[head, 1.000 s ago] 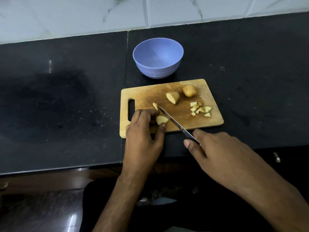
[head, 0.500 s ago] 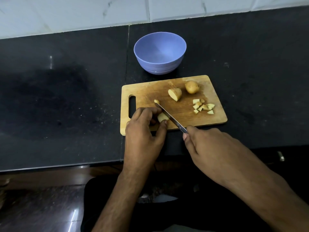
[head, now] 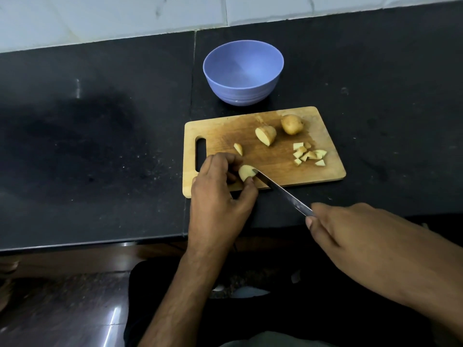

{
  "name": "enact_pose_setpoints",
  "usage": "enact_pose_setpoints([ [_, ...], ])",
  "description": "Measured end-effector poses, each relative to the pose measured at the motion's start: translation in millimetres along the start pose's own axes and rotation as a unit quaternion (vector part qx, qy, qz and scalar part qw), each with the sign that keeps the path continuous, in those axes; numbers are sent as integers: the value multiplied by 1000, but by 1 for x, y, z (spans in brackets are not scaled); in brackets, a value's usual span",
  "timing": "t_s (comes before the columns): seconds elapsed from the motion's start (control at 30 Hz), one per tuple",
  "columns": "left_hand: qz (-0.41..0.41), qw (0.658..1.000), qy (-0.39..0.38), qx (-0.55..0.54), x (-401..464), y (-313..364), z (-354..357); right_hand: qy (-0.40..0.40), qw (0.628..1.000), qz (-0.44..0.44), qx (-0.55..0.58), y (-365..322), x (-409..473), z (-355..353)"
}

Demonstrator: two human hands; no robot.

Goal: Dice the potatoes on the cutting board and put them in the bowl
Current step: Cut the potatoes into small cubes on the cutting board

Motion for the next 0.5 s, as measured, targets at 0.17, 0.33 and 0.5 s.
enact_pose_setpoints([
  [0.17, 2, 1000, -6, 4, -1, 0, 0, -14, 1000, 12, -25, -3, -6, -4],
  [0.33, 14, 1000, -5, 21, 0, -1, 0, 17, 1000, 0, -8, -10, 4, 3],
  [0.5, 15, 1000, 4, 18, 0, 0, -1, 84, 996, -23, 5, -20, 22, 13],
])
Point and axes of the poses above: each hand's wrist, its own x-axis towards the middle knuckle, its own z-axis out of the palm, y = z × x, the point moved 7 cm from there along x, towards the middle knuckle, and after that the axes turned 7 degrees about x, right-handed, at the moved point
